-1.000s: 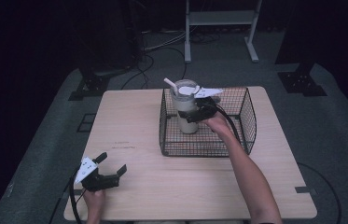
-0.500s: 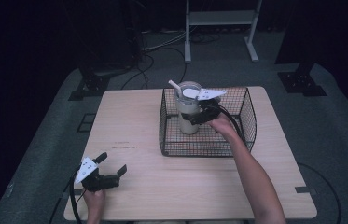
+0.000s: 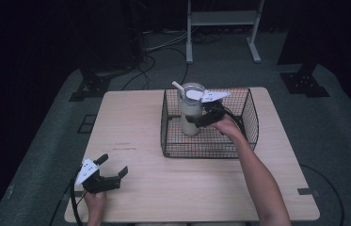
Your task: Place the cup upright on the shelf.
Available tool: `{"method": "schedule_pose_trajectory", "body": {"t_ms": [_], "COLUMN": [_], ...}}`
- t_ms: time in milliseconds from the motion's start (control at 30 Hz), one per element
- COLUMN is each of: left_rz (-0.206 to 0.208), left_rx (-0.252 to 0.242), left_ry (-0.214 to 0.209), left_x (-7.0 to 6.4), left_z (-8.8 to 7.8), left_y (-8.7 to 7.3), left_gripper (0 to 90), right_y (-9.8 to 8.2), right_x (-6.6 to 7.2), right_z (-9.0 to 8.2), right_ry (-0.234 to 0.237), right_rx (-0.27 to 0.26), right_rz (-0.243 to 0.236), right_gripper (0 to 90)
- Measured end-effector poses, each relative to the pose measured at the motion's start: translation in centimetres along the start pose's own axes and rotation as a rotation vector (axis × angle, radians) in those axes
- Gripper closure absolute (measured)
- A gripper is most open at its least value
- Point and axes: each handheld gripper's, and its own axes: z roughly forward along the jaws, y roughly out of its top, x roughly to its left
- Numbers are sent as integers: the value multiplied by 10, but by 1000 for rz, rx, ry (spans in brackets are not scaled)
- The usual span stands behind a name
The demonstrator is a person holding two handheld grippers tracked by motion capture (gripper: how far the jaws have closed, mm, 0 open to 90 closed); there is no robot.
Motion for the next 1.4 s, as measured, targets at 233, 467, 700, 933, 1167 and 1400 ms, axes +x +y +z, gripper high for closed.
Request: {"method": "schedule_pose_trajectory", "body": {"t_ms": [233,467,700,933,1167,1400], "left_rz": [0,0,-1,-2,2,5], "left_rx": [0,1,2,3,6,7], "left_ry": [0,1,3,5,7,4], "left_x": [0,0,0,0,-1,-1], "left_z": [0,0,0,0,1,1], "left_y": [0,0,0,0,0,0], "left_gripper": [0,0,0,0,0,0], "right_y": [0,-1,2,2,4,5], "right_x": [0,0,1,1,0,-1], "right_z": [-1,-4,-14,-23,-39,-52], "right_ry": [0,-1,-2,-6,-15,-23], "right_rx": [0,15,4,5,13,27], "right_rz": [8,18,19,23,27,41], "right_gripper": [75,75,73,75,76,76]}}
